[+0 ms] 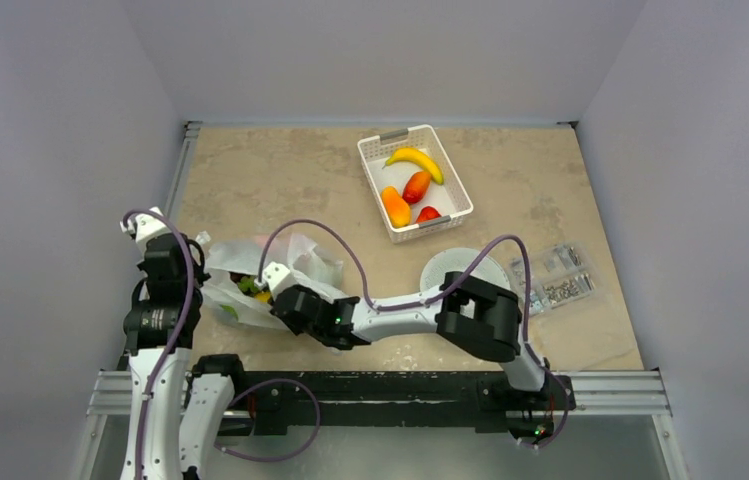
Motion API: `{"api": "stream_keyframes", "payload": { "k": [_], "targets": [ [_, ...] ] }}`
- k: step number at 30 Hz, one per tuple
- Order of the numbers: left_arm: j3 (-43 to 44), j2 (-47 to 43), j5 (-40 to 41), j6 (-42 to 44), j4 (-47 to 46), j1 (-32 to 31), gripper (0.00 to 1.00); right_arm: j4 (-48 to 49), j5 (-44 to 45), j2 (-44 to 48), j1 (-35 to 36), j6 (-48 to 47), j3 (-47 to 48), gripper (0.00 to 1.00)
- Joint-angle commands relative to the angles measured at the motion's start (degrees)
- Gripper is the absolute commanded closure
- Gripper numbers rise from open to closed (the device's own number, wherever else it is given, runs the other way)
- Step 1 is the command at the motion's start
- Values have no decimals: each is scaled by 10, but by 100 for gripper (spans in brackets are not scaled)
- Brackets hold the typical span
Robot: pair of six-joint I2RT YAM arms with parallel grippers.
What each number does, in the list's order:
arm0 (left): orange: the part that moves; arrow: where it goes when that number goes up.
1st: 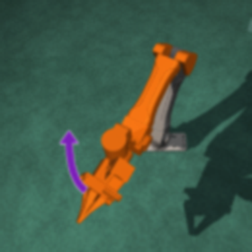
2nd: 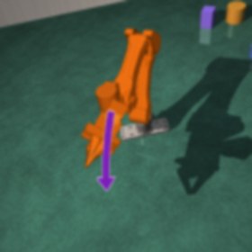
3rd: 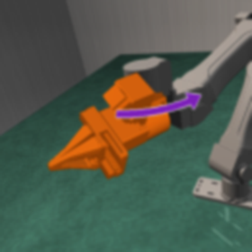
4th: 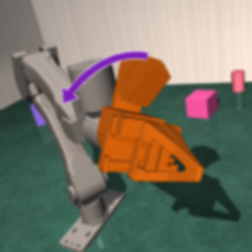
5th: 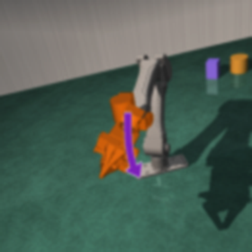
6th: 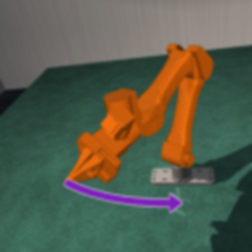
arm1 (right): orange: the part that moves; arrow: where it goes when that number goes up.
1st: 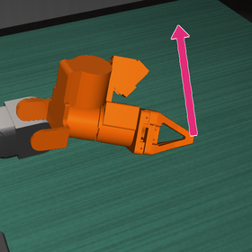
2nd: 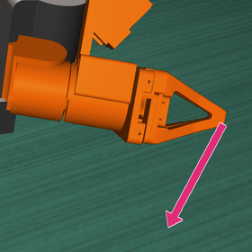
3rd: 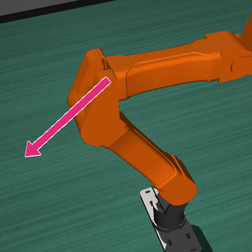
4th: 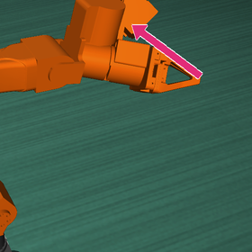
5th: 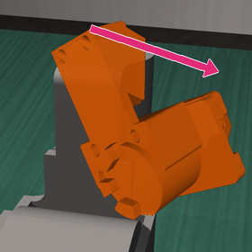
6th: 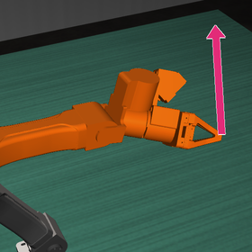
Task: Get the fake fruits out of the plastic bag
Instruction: Adjust the plastic bag at the center of the board.
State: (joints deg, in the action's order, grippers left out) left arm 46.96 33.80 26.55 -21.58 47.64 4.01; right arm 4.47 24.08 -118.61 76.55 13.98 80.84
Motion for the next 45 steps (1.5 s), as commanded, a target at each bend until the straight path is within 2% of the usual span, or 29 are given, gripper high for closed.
{"api": "stream_keyframes", "payload": {
  "k": [1,5,6,8,11,12,13,14,21,24,30,34,37,41,42,45],
  "targets": [
    [1,13,-3,11,-21,1,100,64,-12,42,26,55,-90,87],
    [4,22,-25,10,-16,1,100,67,-18,40,27,68,-103,86],
    [6,24,-31,5,-11,1,89,61,-19,39,27,68,-97,85],
    [13,25,-38,-12,1,1,60,53,-22,45,27,63,-85,82],
    [27,20,-40,-58,49,2,23,55,-52,65,28,65,-75,76],
    [30,16,-46,-73,67,2,17,59,-59,73,27,68,-76,75],
    [32,10,-54,-91,86,2,6,60,-60,80,27,68,-76,73],
    [35,3,-59,-109,107,2,1,60,-60,86,26,67,-75,71],
    [57,-55,-101,-237,228,2,0,76,-109,112,11,95,-70,61],
    [70,-72,-102,-259,256,2,0,86,-139,95,6,93,-50,57],
    [118,-107,-84,-250,291,2,0,104,-218,57,6,74,-8,50],
    [79,-116,-115,-270,271,2,0,111,-265,33,6,75,13,50],
    [47,-91,-145,-257,237,2,0,118,-296,26,6,68,11,54],
    [45,-41,-160,-224,219,1,4,132,-405,18,5,36,1,61],
    [45,-33,-165,-214,215,2,8,130,-409,25,5,20,-3,63],
    [41,-19,-166,-200,214,2,35,147,-409,54,1,17,-35,65]
  ]
}}
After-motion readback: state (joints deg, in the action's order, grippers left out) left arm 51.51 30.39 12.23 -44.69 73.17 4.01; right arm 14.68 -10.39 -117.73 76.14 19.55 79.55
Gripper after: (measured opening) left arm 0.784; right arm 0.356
